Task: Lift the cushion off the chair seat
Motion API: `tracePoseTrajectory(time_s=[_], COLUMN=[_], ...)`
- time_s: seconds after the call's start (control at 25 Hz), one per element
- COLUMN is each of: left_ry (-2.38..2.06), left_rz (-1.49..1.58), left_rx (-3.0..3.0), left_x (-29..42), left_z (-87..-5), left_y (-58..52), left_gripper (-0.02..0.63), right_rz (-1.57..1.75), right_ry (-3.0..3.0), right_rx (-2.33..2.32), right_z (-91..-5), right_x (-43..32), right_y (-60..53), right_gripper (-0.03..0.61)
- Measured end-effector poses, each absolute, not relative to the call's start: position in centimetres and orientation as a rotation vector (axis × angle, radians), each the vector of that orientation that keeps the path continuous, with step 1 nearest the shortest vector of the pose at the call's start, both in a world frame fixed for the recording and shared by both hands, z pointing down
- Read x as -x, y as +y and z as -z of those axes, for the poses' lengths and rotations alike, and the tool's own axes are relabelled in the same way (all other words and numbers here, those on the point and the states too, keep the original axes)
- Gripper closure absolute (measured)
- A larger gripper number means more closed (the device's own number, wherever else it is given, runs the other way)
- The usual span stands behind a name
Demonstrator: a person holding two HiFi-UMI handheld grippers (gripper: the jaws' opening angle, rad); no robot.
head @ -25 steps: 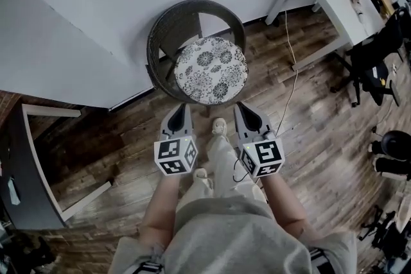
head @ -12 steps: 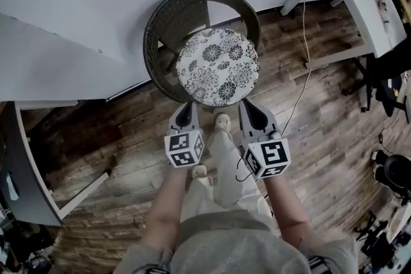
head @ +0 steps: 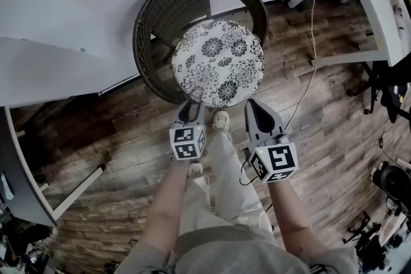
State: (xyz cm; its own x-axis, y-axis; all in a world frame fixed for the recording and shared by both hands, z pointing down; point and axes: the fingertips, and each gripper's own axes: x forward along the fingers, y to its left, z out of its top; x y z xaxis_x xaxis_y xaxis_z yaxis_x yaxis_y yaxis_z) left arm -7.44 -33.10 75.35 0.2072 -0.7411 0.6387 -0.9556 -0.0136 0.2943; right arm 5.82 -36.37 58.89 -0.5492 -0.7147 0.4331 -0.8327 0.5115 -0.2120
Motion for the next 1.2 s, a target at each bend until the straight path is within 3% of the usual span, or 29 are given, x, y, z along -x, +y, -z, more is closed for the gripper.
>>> tracePoseTrajectory(time_s=[0.28, 0.56, 1.2], left_ry=[-1.515, -1.428, -1.354], left_rz=[-0.486, -0.626, -0.803], left_rx=[-1.780, -1.794, -1.825], left_x=[6.1, 4.6, 3.1], left_z=[-81.4, -87.4, -94.3], left_y=[-33.0, -32.2, -31.5], left_gripper=[0.393, 0.350, 0.333], right_rz=[-0.616, -0.652, -0.715], right_ry=[-2.442, -2.411, -2.362], right_rx=[-1.300, -1.301, -1.332], right_z=[-61.9, -65.2, -69.3], right_x=[-6.8, -7.4, -8.3], right_y=[-37.6, -38.1, -38.0], right_gripper=[0.584, 0.584, 0.584])
